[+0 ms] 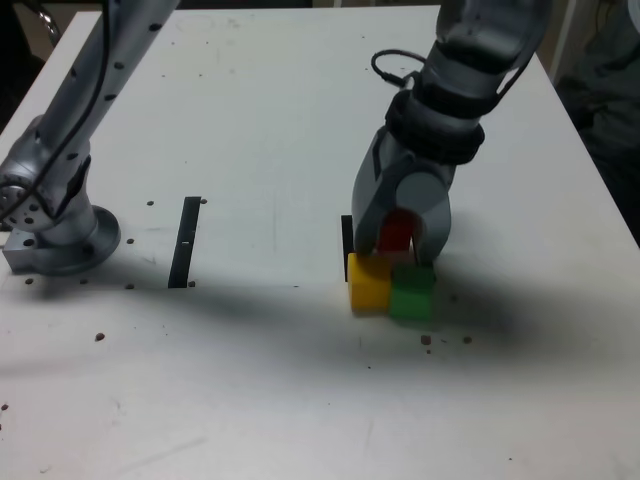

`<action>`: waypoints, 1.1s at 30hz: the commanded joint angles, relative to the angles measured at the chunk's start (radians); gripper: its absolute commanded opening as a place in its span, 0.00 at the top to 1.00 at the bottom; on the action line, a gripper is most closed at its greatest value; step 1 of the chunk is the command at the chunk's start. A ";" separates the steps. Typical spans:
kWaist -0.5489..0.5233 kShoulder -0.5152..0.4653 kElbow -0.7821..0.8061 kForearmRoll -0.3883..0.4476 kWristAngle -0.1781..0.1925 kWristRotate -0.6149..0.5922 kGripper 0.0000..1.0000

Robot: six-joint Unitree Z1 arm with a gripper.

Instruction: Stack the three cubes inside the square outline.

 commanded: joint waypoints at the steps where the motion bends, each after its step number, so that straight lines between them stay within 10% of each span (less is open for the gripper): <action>1: -0.006 0.007 0.007 -0.007 -0.006 -0.003 0.72; 16: 0.011 0.005 0.023 -0.011 0.007 0.000 0.71; 25: 0.028 0.004 0.027 -0.017 0.005 0.020 0.06; 33: 0.028 -0.003 0.033 -0.017 0.005 0.022 0.01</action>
